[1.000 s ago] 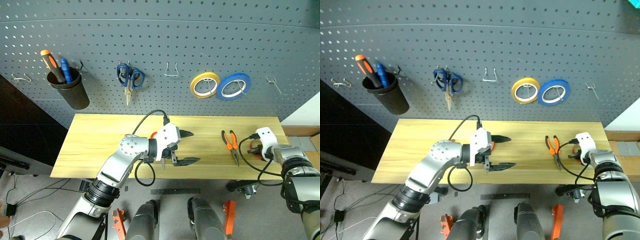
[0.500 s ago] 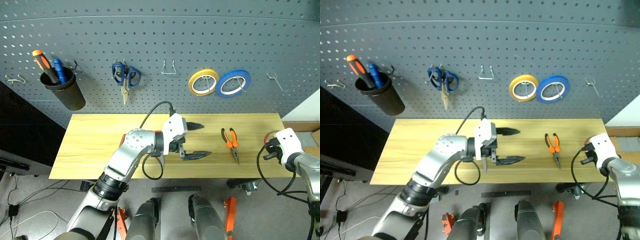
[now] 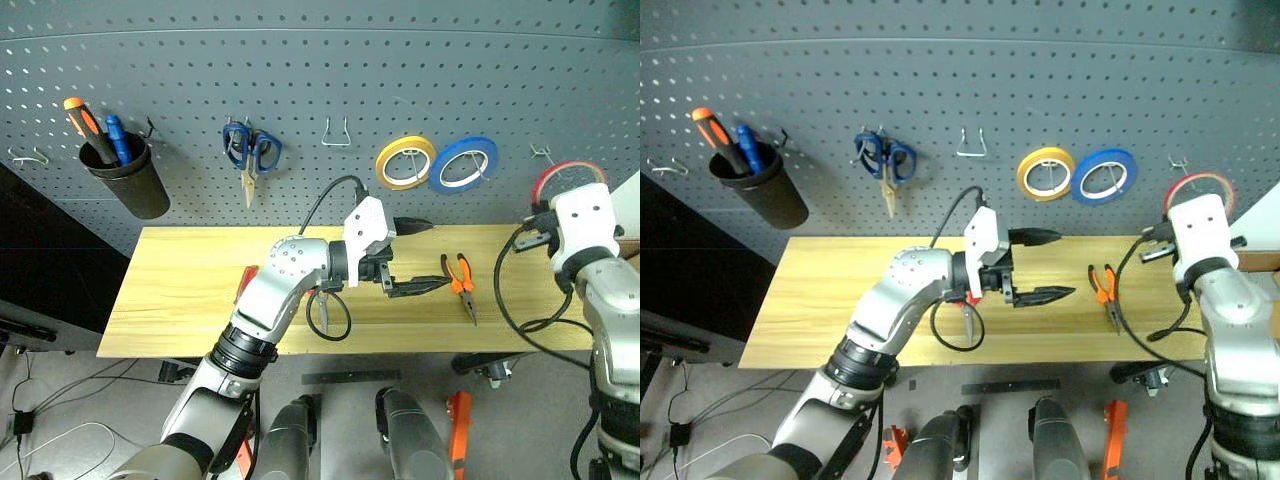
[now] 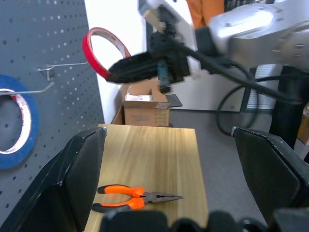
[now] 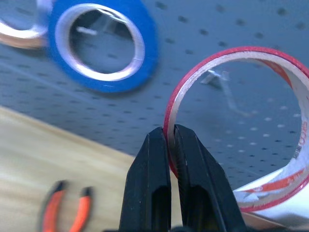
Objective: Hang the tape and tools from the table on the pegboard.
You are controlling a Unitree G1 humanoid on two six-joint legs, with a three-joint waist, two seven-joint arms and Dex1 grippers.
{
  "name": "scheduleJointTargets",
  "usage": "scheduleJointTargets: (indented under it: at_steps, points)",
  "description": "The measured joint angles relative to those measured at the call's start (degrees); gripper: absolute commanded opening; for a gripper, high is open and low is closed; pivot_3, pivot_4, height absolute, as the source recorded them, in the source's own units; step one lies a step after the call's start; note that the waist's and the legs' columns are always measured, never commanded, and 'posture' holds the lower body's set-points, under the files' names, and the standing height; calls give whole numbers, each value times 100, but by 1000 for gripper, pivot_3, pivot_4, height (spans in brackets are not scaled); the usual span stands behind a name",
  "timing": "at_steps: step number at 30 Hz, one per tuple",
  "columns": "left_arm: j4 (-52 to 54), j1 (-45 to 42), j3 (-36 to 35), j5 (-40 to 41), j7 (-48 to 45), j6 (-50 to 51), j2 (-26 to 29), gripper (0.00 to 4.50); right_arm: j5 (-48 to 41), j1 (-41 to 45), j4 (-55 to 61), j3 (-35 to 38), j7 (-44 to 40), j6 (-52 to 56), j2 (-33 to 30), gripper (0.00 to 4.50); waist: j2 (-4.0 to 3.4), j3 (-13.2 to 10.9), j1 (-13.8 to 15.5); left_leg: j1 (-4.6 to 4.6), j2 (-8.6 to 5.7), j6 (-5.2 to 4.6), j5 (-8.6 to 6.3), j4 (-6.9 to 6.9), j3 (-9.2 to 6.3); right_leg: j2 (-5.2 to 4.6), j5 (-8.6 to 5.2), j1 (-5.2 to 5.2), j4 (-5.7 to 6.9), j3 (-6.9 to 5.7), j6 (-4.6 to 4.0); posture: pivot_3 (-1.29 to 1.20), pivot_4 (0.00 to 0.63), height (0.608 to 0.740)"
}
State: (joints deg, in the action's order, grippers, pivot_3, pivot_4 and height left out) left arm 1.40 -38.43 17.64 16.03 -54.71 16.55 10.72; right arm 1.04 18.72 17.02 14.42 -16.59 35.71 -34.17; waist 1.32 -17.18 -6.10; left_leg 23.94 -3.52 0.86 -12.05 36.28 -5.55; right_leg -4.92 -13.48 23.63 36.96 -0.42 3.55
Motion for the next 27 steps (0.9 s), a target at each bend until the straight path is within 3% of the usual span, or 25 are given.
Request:
scheduleJointTargets:
  at_steps: [9, 12, 18, 23, 27]
  points:
    - [-193, -245, -15, -25, 167, -225, -244, 4500, -245, 1288, -2765, -1, -109, -1439, 68, 29, 0, 0, -31, -2, -1, 0, 0, -6, 37, -2, 15, 2, 4, 2, -24, -216, 289, 740]
    - [-267, -256, -19, -83, 259, -337, -255, 4500, -413, 1365, -3010, 0, -174, -1544, 175, 610, 0, 0, -29, -1, -1, 0, 0, -6, 37, -2, 16, 2, 5, 2, -26, -213, 287, 740]
    - [-649, -281, -98, -397, 424, -704, 5, 4500, -583, 761, -2332, -15, -196, -1330, 367, 2640, -1, 1, -14, -1, -1, 0, 0, -6, 34, -2, 17, 4, 9, 2, -25, -217, 286, 740]
    - [-1057, -275, -176, -749, 406, -1113, 540, 4500, -662, -167, -967, -204, 49, -286, 773, 4345, -2, 1, -36, -1, 5, 0, 0, -6, 15, 1, 16, 16, 17, 12, -25, -222, 287, 740]
    - [-1386, -225, -225, -1041, 288, -1550, 1092, 4500, -689, -411, -415, -427, 448, 974, 1327, 4432, -5, 3, -48, -2, 8, 1, 2, 0, 18, 3, 17, 24, 21, 20, -26, -219, 281, 740]
